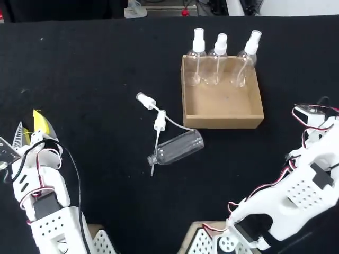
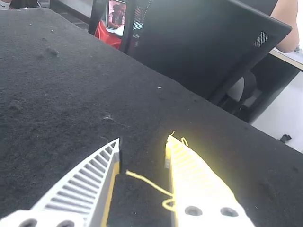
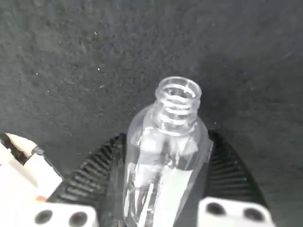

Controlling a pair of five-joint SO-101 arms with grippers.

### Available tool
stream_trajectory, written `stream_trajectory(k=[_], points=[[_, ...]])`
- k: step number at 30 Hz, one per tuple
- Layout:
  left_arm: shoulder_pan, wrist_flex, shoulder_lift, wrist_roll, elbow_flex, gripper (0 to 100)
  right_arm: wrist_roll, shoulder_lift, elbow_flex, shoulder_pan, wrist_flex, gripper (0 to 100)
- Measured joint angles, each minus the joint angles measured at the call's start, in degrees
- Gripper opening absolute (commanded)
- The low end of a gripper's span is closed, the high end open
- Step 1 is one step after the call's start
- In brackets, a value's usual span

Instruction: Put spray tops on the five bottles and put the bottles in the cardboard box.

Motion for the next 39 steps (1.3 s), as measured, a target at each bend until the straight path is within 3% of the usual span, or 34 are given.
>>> stream_trajectory(k=[7, 19, 27, 35, 39], points=[[0.0, 0.0, 0.0, 0.0, 0.0, 16, -1.2, 0.0, 0.0, 0.0, 0.0, 35.4], [0.0, 0.0, 0.0, 0.0, 0.0, 16, -1.5, 0.0, 1.6, 0.0, -0.4, 30.4], [0.0, 0.0, 0.0, 0.0, 0.0, 16, -1.8, -0.8, 7.0, 3.3, -9.3, 30.1], [0.0, 0.0, 0.0, 0.0, 0.0, 16, -1.9, -0.3, 3.5, 4.0, -9.2, 9.8], [0.0, 0.0, 0.0, 0.0, 0.0, 16, -2.6, 0.0, -2.5, 4.7, -6.7, 6.4]])
